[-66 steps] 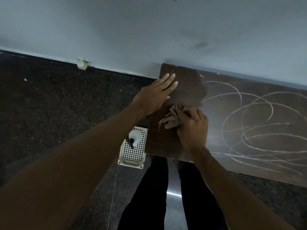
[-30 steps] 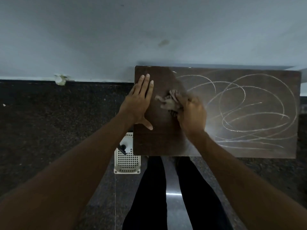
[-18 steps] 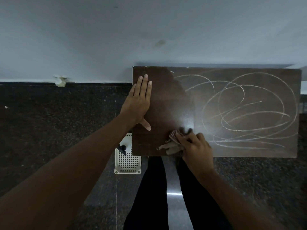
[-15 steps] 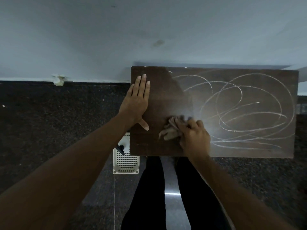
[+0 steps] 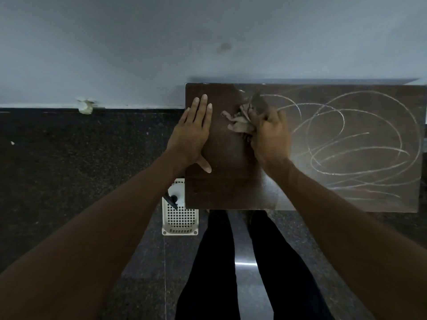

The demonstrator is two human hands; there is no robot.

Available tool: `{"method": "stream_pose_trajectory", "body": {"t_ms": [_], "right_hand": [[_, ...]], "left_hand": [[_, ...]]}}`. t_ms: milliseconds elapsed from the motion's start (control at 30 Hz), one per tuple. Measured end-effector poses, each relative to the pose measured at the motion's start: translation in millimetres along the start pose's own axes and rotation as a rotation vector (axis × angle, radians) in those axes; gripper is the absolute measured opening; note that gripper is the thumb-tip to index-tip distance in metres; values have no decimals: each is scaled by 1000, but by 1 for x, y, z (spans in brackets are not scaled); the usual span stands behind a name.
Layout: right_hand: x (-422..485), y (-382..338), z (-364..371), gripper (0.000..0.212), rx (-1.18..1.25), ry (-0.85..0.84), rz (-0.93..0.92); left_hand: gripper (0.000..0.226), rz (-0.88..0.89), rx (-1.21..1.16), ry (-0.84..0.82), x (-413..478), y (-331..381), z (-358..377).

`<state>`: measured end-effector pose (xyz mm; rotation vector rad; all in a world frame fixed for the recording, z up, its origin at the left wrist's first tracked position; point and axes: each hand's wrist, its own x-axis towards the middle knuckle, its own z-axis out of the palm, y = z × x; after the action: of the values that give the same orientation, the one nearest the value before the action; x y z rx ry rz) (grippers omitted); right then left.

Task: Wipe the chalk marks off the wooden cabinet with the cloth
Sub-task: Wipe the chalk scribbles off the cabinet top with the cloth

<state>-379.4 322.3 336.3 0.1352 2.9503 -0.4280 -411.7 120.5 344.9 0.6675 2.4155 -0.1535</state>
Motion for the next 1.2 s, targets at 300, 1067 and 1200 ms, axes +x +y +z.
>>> {"method": "stream_pose_trajectory", "body": {"t_ms": [300,1067,1200], "right_hand": [[-159,-68,61,63,54,-159,-327],[59,12,-13,48,-31,-52,292],[60,-9,-3,46,-93,-19,304]], "left_hand": [[105,93,-292,-51,6,-27,-6],[182,-45,-214,-11,20,6,28],[182,-63,-192,-34,20,7,23]]}}
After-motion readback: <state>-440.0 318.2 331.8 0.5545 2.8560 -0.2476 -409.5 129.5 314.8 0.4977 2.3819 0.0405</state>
